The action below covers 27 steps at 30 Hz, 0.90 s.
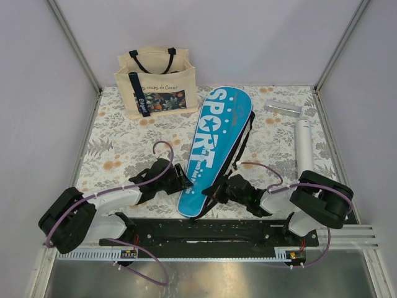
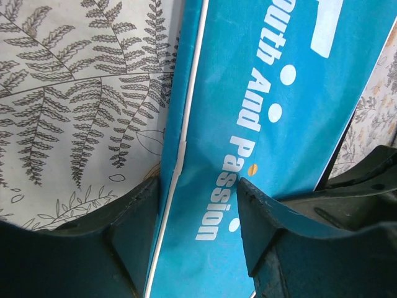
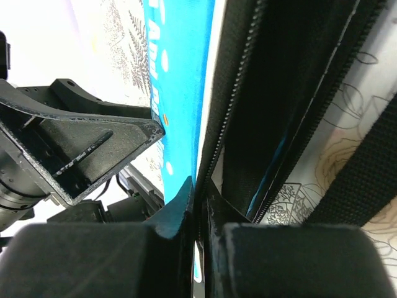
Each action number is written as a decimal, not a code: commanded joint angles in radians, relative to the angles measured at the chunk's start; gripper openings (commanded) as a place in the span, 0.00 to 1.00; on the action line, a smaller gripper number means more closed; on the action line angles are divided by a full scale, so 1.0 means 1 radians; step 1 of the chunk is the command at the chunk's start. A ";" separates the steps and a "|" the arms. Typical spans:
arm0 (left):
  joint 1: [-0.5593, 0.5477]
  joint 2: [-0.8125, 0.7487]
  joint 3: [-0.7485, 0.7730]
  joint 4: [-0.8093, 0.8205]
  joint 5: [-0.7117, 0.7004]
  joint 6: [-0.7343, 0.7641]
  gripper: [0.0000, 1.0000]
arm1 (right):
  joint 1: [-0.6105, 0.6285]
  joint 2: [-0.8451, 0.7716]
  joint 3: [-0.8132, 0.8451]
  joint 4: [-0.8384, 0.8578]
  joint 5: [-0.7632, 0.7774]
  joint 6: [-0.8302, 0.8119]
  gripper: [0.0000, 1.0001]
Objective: Pack up the badminton gear
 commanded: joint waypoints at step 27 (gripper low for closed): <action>-0.119 -0.059 0.201 0.011 0.078 0.237 0.57 | -0.461 -0.383 0.154 -0.502 0.033 -0.330 0.73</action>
